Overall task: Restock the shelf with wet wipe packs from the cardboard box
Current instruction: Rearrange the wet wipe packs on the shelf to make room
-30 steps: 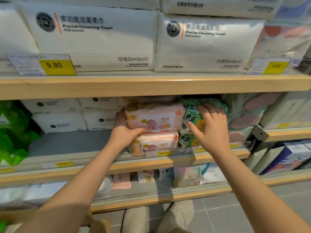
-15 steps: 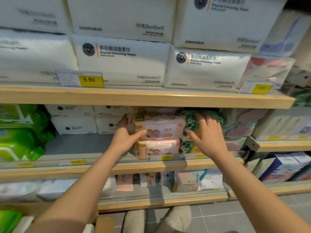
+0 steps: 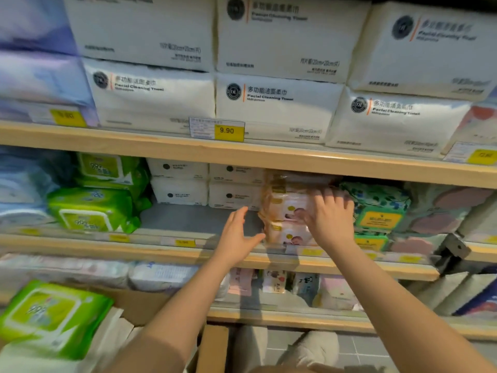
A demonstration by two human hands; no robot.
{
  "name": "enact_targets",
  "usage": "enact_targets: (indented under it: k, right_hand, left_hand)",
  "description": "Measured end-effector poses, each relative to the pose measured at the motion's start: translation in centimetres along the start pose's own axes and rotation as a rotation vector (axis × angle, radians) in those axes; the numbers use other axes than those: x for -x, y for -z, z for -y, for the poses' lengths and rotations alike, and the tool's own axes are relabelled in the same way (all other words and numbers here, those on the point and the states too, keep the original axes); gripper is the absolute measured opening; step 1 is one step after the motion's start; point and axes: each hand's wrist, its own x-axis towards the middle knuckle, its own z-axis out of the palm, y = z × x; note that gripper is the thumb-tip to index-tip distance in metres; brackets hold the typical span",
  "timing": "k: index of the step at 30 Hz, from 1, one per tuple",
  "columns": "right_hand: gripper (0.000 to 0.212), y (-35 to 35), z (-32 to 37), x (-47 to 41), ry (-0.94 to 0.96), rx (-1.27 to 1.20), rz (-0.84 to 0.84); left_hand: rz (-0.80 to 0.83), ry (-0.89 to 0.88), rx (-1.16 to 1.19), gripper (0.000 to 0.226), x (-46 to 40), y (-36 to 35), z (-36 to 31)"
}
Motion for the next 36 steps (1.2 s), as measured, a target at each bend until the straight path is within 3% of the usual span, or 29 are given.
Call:
enact_targets:
  k: [6,10,13,16,19,22,25,27,32,36]
  right_hand:
    - [0.039,-1.1,-1.7,0.5,0.081,-0.039,-0.144]
    - [0.040,-1.4,-3.2,0.2,0.101,-0.058,-0.203]
    - [0.042,-1.6,-3.6,-1.0,0.083,-0.079,-0.215]
    - [0.036,-2.3,-3.3,-2.3,0.067,-0.094,-0.222]
    - [0.032,-3.1,-2.7,-2.9,-0.010,-0.101,-0.105]
    - [0.052,-4.0,-2.3,-2.7,-0.022,-0.138,-0.199]
    - [0.035,-5.3,-2.3,-2.7,0.045,-0.109,-0.299]
    - [0.035,-5.9,-2.2,-2.8,0.039,-0.107,-0.317]
    - [0.038,-5.0,-2.3,-2.7,0.068,-0.086,-0.257]
    - [0.043,-2.9,-2.2,-1.7,0.044,-0.070,0.008]
  left_hand:
    - [-0.006,0.085,0.099,0.088,-4.3,-2.4,-0.8]
    - [0.021,0.101,0.196,0.071,-5.9,-4.2,-1.2]
    - [-0.046,0.125,0.227,0.061,-6.4,-5.2,-1.4]
    - [-0.109,0.112,0.127,0.056,-7.4,-5.4,-1.8]
    - [-0.163,0.058,-0.094,0.061,-7.9,-5.8,-2.2]
    - [-0.216,0.044,-0.261,0.068,-7.5,-6.8,-1.8]
    - [-0.257,0.019,-0.332,0.061,-7.3,-7.7,-1.2]
    - [-0.252,0.029,-0.353,0.060,-7.4,-7.8,-1.2]
    - [-0.156,0.078,-0.243,0.068,-7.2,-7.0,-1.3]
    - [-0.181,0.069,-0.061,0.064,-5.9,-5.5,-3.1]
